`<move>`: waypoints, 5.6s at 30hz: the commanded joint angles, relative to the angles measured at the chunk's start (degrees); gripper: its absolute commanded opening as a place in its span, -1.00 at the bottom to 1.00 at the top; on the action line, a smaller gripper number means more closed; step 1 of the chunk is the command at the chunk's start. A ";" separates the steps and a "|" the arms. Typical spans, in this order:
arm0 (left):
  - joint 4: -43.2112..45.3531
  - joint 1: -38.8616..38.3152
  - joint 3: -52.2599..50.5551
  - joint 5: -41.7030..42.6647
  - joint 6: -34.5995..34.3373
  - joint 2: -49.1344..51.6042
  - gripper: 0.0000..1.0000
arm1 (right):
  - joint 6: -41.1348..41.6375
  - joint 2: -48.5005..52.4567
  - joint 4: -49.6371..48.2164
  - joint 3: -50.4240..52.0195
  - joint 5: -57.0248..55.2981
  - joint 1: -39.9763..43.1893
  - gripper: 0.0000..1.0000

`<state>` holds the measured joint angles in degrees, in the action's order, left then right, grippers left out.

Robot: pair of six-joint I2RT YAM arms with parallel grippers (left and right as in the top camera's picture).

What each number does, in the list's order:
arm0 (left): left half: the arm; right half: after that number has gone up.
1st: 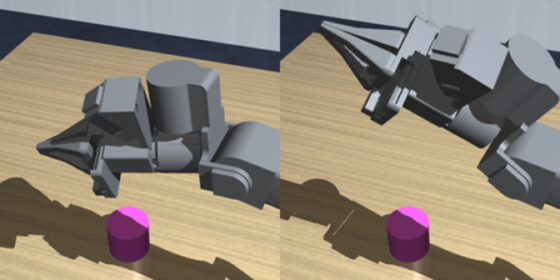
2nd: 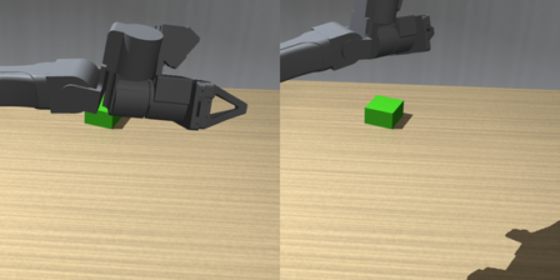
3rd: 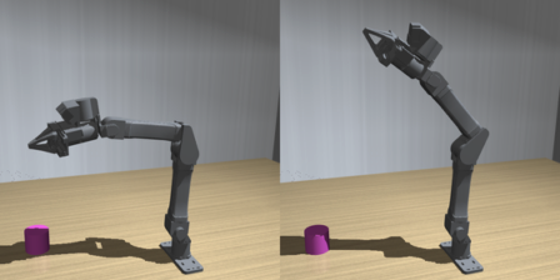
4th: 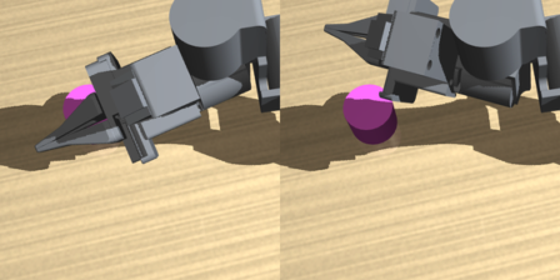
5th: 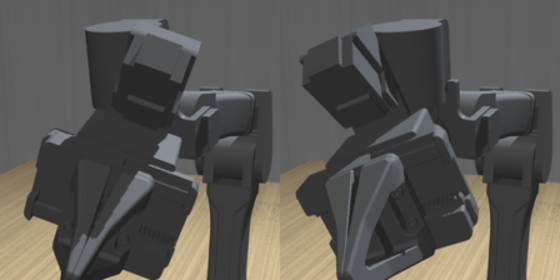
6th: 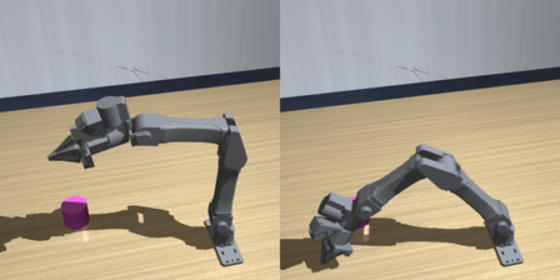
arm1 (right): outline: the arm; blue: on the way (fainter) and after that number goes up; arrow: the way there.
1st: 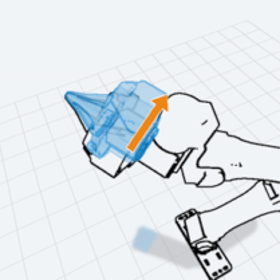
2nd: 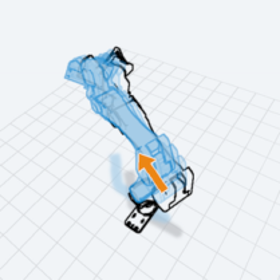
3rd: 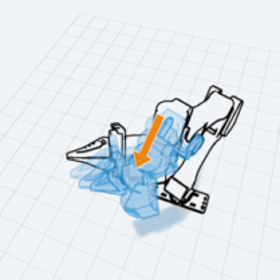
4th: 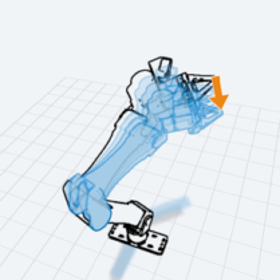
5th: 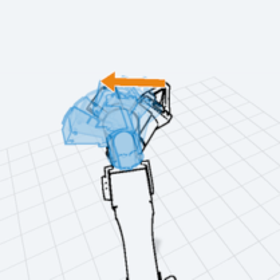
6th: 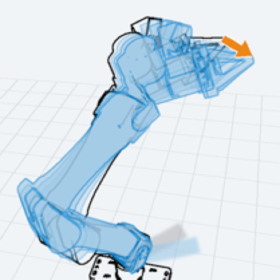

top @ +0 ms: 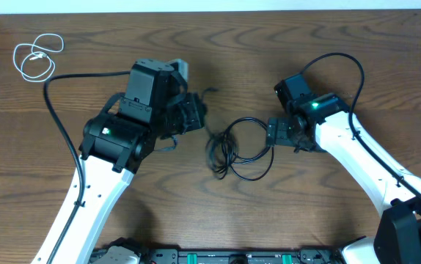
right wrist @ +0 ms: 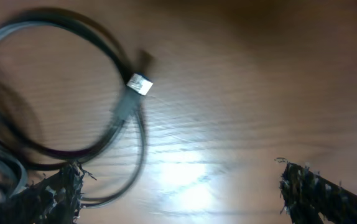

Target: Untangle cables

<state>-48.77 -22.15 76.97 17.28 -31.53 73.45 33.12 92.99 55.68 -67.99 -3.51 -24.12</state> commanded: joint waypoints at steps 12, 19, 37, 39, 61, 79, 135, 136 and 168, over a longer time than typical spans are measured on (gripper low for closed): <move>0.37 0.50 1.16 1.95 -3.28 2.84 -0.84 | 0.68 0.04 -11.04 0.28 20.57 -5.51 0.98; 13.29 0.50 1.18 21.79 -5.81 2.82 -0.85 | -1.09 0.04 -10.86 0.28 19.89 -8.92 0.98; 26.80 1.25 1.16 36.68 -14.67 2.91 -0.85 | 2.25 0.04 0.04 0.28 -6.14 -7.04 0.99; 24.70 1.31 1.16 33.81 -14.67 2.91 -0.85 | 2.21 0.04 0.04 0.28 -4.94 -6.43 0.99; -14.45 5.75 1.16 -25.90 -11.67 2.91 -0.85 | 4.28 0.04 3.32 0.28 -12.59 1.70 0.99; -18.47 5.75 0.83 -37.68 -11.89 4.50 -0.84 | -5.38 0.04 -3.87 0.28 8.79 -0.35 0.99; -20.26 14.16 0.81 -34.25 -11.82 6.29 -0.46 | -10.95 -9.35 2.69 -15.37 25.42 -9.62 -0.98; -20.39 14.16 0.81 -34.23 -11.82 6.29 -0.38 | -10.95 -10.29 3.61 -17.77 24.44 -9.77 -0.98; -12.83 14.14 0.81 23.54 31.50 6.29 0.41 | 11.87 -16.41 -11.04 -27.96 1.38 -9.68 -0.97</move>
<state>-61.56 -8.27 77.23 33.21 -5.61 79.50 42.50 74.74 44.21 -95.31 2.13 -33.36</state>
